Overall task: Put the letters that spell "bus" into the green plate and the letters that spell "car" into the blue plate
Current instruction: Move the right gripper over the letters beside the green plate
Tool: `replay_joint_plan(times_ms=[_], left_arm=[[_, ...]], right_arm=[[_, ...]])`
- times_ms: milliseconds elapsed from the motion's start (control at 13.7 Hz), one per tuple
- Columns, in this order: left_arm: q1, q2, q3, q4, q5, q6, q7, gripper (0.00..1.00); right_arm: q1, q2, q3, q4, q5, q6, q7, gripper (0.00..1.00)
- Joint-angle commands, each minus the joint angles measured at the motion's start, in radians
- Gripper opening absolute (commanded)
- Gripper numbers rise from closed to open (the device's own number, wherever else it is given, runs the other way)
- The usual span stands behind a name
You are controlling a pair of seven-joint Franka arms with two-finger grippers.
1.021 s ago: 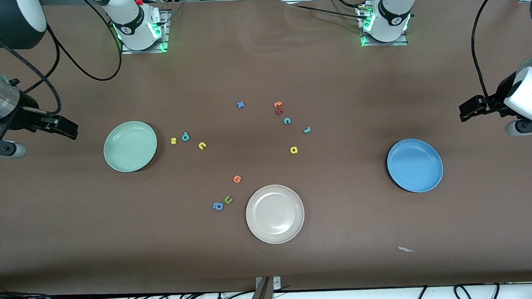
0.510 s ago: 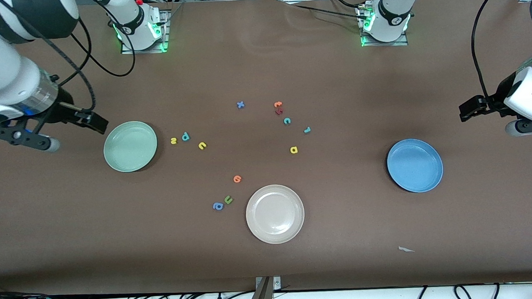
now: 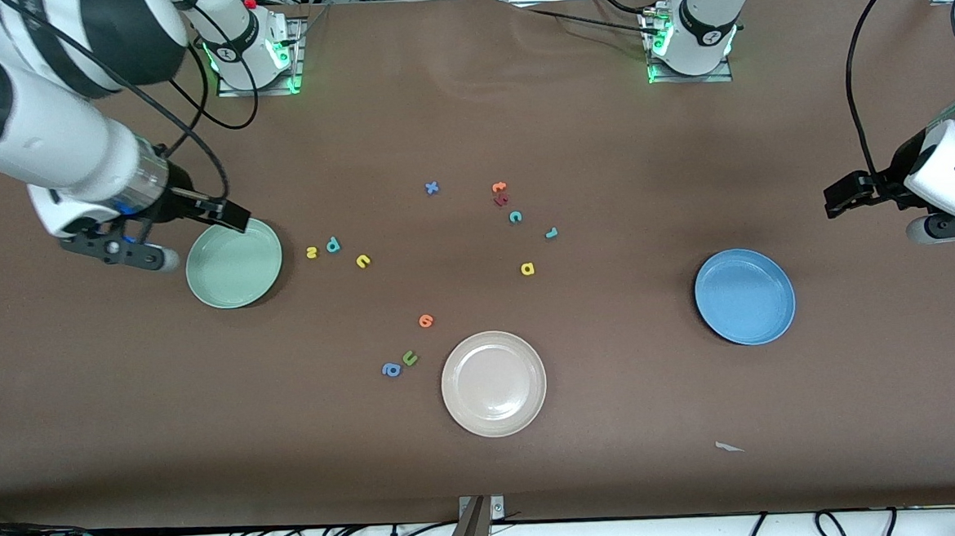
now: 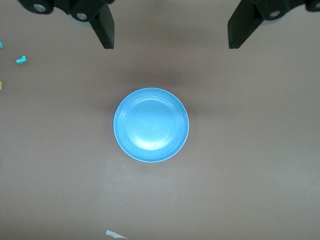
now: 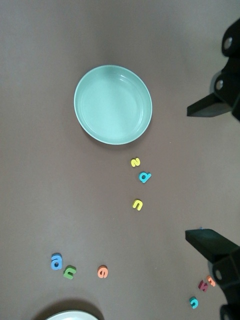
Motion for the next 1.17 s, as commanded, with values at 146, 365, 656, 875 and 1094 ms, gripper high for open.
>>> replay_joint_plan(times_ms=[146, 365, 656, 875, 1094], left_arm=[[0.001, -0.004, 0.002, -0.013, -0.029, 0.007, 0.023, 1.0], [0.003, -0.004, 0.002, -0.013, -0.029, 0.007, 0.023, 1.0], [0.001, -0.004, 0.0, -0.011, -0.029, 0.007, 0.022, 1.0], [-0.01, 0.014, -0.001, -0.011, -0.029, 0.007, 0.011, 1.0], [-0.014, 0.044, -0.044, -0.023, -0.109, 0.007, -0.035, 1.0]], right_arm=[[-0.005, -0.015, 0.039, -0.159, 0.013, 0.129, 0.01, 0.99], [-0.005, -0.014, 0.065, -0.288, 0.015, 0.269, 0.008, 0.99], [-0.005, 0.03, 0.081, -0.42, 0.013, 0.471, 0.007, 0.99], [-0.005, 0.063, 0.102, -0.52, 0.013, 0.612, 0.007, 0.99], [-0.005, 0.106, 0.118, -0.583, 0.013, 0.706, 0.01, 0.99]])
